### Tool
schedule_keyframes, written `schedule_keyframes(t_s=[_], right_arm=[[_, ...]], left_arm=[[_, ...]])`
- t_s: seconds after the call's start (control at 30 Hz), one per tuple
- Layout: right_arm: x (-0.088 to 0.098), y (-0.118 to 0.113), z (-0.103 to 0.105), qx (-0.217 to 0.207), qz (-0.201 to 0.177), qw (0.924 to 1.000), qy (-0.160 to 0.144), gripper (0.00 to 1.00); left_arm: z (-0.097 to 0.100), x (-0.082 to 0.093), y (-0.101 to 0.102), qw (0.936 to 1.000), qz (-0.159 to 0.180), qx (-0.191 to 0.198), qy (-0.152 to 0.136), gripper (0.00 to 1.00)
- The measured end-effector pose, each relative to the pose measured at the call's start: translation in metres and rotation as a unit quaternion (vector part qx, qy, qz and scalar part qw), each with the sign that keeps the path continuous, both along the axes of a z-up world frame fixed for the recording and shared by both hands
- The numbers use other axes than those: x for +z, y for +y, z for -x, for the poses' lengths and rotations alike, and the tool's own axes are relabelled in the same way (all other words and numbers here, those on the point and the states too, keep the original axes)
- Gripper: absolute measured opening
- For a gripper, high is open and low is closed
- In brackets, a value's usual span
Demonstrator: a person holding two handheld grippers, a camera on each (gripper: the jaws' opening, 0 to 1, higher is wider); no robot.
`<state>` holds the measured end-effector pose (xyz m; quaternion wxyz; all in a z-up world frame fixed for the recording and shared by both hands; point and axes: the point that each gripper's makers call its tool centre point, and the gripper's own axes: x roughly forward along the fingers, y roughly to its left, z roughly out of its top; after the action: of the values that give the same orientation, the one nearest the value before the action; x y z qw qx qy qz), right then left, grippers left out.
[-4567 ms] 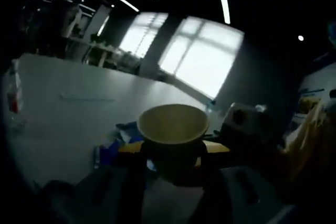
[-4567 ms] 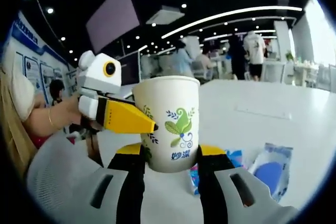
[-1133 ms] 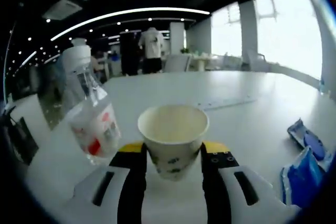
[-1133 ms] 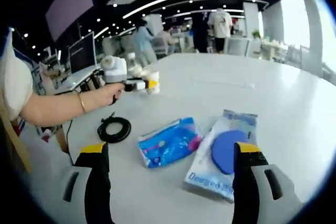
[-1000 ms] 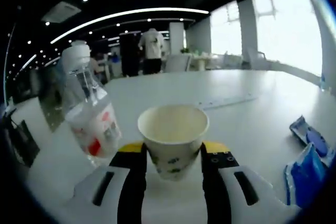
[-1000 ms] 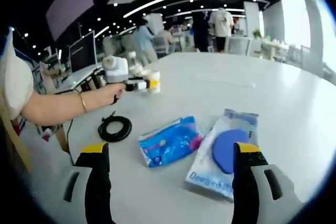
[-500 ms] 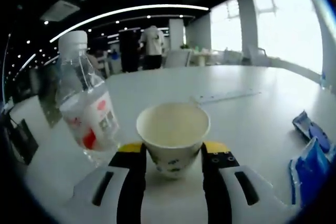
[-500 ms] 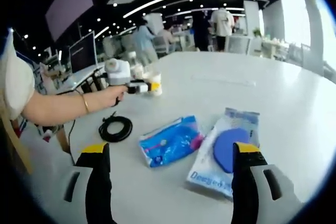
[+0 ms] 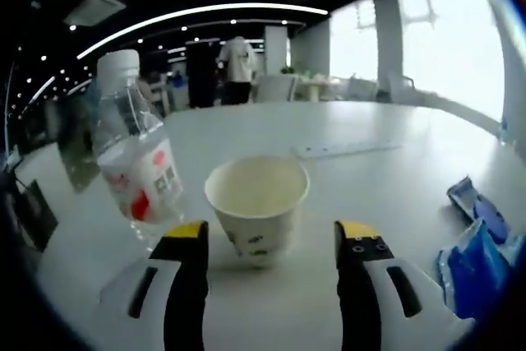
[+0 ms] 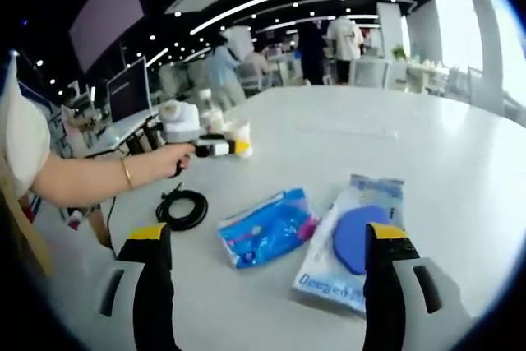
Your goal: Arrange the tabletop items into an orderly group along one side of the table until the central work area is clear of visible clutter.
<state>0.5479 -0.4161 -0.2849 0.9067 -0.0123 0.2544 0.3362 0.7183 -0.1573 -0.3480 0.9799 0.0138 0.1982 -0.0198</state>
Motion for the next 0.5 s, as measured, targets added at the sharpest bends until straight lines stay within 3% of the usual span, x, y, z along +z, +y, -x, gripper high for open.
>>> schedule_keyframes(t_s=[0.17,0.43,0.5], right_arm=[[0.012,-0.004,-0.006,-0.023,-0.025,0.9993,-0.013,0.99],[0.017,-0.011,-0.009,-0.046,-0.035,0.9982,-0.017,0.99],[0.020,-0.011,-0.010,-0.051,-0.044,0.9976,-0.018,0.99]], left_arm=[[0.017,0.012,-0.003,0.9999,-0.013,-0.006,-0.008,0.70],[0.038,0.022,-0.005,0.9998,-0.002,-0.019,-0.001,0.85],[0.042,0.028,-0.008,0.9994,0.027,-0.021,-0.007,0.88]])
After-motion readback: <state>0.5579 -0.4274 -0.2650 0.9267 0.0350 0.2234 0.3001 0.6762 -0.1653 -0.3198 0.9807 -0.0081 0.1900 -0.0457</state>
